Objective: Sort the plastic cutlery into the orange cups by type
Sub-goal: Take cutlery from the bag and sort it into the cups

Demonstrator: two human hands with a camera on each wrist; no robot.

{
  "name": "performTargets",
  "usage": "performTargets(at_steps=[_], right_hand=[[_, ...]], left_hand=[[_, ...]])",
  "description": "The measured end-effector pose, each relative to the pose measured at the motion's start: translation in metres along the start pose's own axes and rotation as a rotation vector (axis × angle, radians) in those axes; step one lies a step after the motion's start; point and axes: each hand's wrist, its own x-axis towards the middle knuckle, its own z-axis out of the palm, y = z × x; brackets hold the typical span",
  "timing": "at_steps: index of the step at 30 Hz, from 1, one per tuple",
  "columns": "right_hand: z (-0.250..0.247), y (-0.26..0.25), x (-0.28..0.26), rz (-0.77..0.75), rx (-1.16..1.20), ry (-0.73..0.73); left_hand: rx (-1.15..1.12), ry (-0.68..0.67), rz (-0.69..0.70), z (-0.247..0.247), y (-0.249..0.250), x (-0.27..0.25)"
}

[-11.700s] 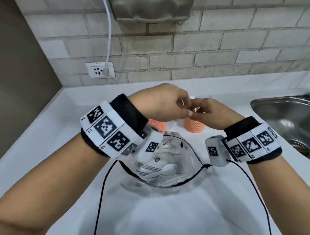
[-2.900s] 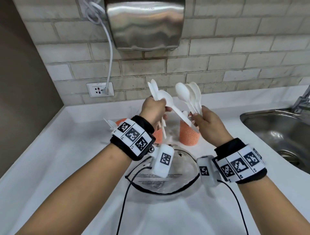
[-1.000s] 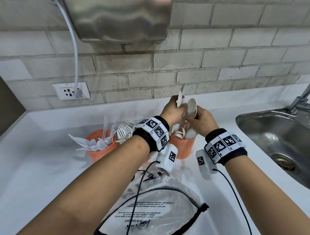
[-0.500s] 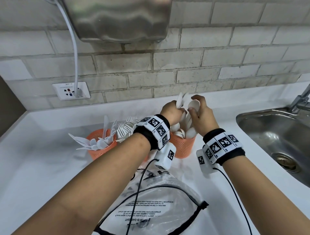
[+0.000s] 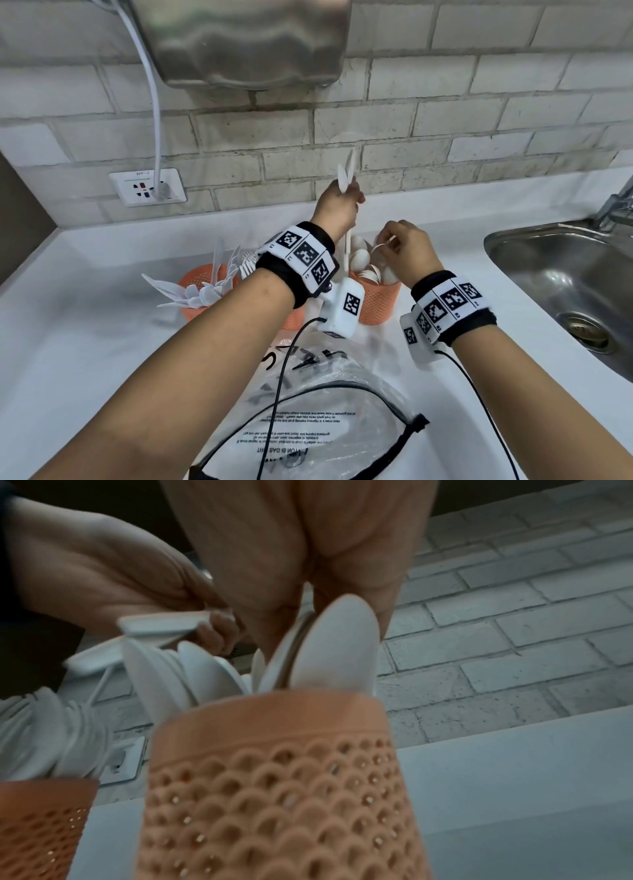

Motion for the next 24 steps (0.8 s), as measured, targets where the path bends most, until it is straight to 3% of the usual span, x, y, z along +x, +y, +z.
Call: performTargets(at_steps=[5, 8, 11, 14, 18, 21, 24], right_hand=[[-0.001, -0.003, -0.001, 0.062, 0.093, -0.004], [-0.012, -0.013, 0.000, 0.006, 0.377, 0.184], [-0.024, -0.023, 0.004, -0.085, 0.554, 0.213], [-0.030, -0.026, 0.008, -0.127, 0.509, 0.175], [-0.034, -0.019, 0.011, -0.131, 0.506, 0.334], [-0.039, -0.009, 0.012, -0.097, 0.500, 0.445], [-0.034, -0.001, 0.008, -0.043, 0.424, 0.397]], left_hand=[[-0.254, -0.079, 0.037, 0.007, 0.011, -0.009], [-0.172, -0.160, 0.048, 0.013, 0.005, -0.017], [-0.023, -0.229, 0.064, 0.018, -0.004, -0.020], [0.070, -0.277, 0.074, 0.023, -0.010, -0.022], [0.037, -0.334, 0.022, 0.025, -0.011, -0.028], [0.122, -0.202, 0.120, 0.019, -0.008, -0.027], [0.094, -0.053, 0.229, 0.009, -0.008, -0.018]])
